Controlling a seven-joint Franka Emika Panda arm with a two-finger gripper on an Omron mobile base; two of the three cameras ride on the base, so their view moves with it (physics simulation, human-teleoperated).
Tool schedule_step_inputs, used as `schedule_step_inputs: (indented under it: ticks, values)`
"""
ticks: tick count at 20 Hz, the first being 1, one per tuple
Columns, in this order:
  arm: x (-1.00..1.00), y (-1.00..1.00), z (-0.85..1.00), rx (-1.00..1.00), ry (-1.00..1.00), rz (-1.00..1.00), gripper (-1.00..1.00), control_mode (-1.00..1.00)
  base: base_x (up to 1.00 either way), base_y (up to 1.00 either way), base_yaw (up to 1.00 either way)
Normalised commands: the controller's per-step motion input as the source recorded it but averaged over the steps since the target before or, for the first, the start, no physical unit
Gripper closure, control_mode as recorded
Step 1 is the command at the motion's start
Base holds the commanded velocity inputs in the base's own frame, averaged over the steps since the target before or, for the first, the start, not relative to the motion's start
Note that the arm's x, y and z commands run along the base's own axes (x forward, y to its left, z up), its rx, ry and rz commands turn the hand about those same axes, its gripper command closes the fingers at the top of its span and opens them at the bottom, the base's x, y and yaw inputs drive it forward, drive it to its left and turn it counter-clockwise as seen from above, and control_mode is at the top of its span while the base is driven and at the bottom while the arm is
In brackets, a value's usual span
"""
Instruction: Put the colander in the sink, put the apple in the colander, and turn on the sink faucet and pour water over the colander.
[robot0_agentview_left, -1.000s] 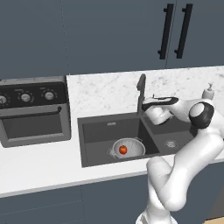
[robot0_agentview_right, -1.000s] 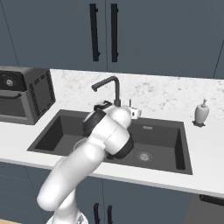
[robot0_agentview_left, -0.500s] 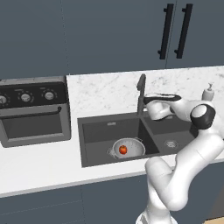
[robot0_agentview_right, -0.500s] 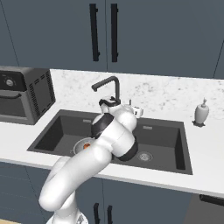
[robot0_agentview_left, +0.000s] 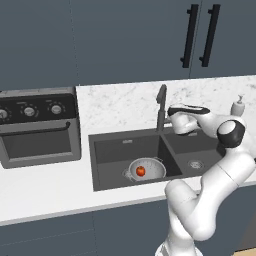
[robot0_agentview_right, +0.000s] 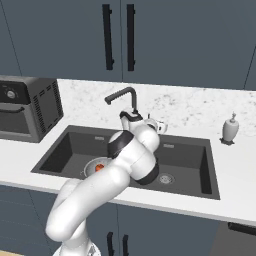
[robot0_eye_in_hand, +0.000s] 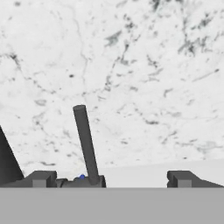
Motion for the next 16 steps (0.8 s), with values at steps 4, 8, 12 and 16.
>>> schedule_step_inputs:
  ticks: [4,8,12,16]
  values:
    - [0.19,-0.13,0.0,0.02,0.0,0.01,-1.0,-1.0,0.0,0.0,0.0]
    - [0.14,-0.07,0.0,0.01,0.0,0.0,-1.0,-1.0,0.0,0.0,0.0]
    - [0.01,0.0,0.0,0.0,0.0,0.0,-1.0,-1.0,0.0,0.0,0.0]
    - [0.01,0.0,0.0,0.0,0.0,0.0,-1.0,-1.0,0.0,0.0,0.0]
